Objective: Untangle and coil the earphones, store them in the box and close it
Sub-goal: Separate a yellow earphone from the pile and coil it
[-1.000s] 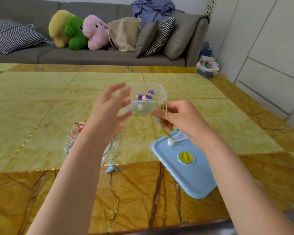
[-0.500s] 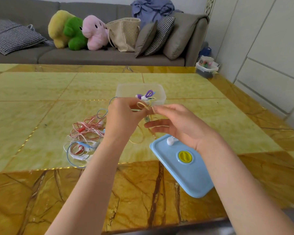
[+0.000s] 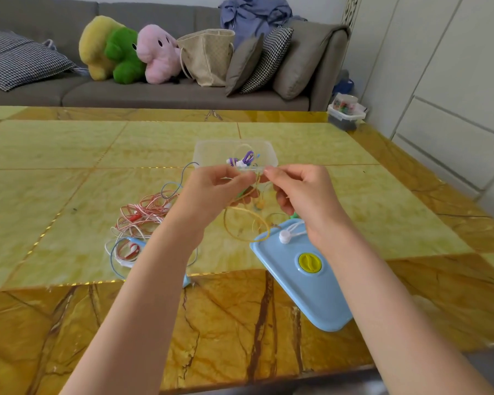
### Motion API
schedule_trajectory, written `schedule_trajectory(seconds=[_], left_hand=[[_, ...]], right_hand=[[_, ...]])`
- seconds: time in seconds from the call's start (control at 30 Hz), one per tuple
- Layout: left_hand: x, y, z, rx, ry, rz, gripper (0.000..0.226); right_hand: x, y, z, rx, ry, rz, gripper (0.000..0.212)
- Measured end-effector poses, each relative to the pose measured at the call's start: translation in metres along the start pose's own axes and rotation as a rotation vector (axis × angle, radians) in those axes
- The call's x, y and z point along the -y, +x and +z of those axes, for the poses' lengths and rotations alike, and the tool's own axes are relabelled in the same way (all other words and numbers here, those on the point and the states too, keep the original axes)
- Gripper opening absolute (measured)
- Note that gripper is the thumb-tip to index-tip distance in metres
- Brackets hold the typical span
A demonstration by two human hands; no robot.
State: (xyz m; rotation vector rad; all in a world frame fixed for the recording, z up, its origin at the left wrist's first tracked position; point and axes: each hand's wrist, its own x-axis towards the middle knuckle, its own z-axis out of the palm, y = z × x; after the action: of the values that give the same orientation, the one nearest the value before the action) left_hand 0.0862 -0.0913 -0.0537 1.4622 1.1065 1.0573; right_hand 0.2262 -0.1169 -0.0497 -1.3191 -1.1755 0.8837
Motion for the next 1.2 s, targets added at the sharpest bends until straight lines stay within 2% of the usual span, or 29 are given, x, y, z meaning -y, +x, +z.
schedule_trajectory(seconds=[0.07,0.2,0.27,0.37,0.53,0.63,0.7,0.73,0.77,0.83,0.9,0.93,0.97,1.03,1.1,1.13,1.2], left_hand=[[0.001,0.001,-0.002,-0.067,-0.176,-0.088,0.022],[-0.001,0.009,-0.02,-0.208,-0.979,-0.23,0.028],[-0.001,0.011,-0.029,-0.246,-1.205,-0.254,0.03],[0.002,0.01,-0.031,-0.279,-1.244,-0.259,0.029],[0.007,0.007,-0.026,-0.198,-1.342,-0.161,0.022],[0.005,0.006,-0.031,-0.129,-1.513,-0.033,0.024],[0.003,0.007,-0.035,-0.076,-1.686,-0.035,0.025],[0.002,0.009,-0.035,-0.085,-1.619,-0.085,0.022],[0.001,0.011,-0.033,-0.119,-1.437,-0.156,0.019],[0.003,0.014,-0.022,-0.161,-0.924,-0.226,0.027],[0.001,0.01,-0.006,-0.071,-0.431,-0.278,0.036],[-0.002,0.007,0.0,-0.017,-0.161,-0.278,0.033],[0.0,0.005,0.003,0.027,0.12,-0.259,0.029],[0.009,0.004,0.005,0.078,0.602,-0.193,0.035],[0.017,0.005,0.002,0.026,0.846,-0.171,0.04],[0.02,0.006,0.0,-0.01,0.89,-0.168,0.037],[0.021,0.009,-0.002,-0.05,0.829,-0.172,0.026]], right_hand=[[0.001,0.003,-0.004,-0.021,0.032,0.003,0.02],[-0.001,0.009,-0.016,-0.166,0.134,0.065,0.024],[-0.001,0.01,-0.018,-0.241,0.186,0.076,0.028],[0.0,0.01,-0.021,-0.278,0.247,0.116,0.027],[0.002,0.01,-0.019,-0.142,0.39,0.207,0.024],[-0.001,0.012,-0.023,-0.226,0.398,0.264,0.022],[-0.005,0.015,-0.027,-0.296,0.422,0.285,0.021],[-0.007,0.016,-0.028,-0.296,0.431,0.303,0.02],[-0.008,0.016,-0.028,-0.266,0.435,0.323,0.021],[-0.008,0.015,-0.023,-0.159,0.433,0.341,0.021],[-0.007,0.015,-0.019,-0.1,0.418,0.294,0.021],[-0.006,0.015,-0.019,-0.098,0.423,0.255,0.02],[-0.005,0.016,-0.021,-0.11,0.438,0.216,0.021],[-0.004,0.018,-0.026,-0.168,0.48,0.161,0.022],[-0.002,0.019,-0.03,-0.244,0.533,0.13,0.024],[-0.001,0.019,-0.031,-0.274,0.567,0.11,0.024],[0.002,0.019,-0.034,-0.31,0.576,0.063,0.025]])
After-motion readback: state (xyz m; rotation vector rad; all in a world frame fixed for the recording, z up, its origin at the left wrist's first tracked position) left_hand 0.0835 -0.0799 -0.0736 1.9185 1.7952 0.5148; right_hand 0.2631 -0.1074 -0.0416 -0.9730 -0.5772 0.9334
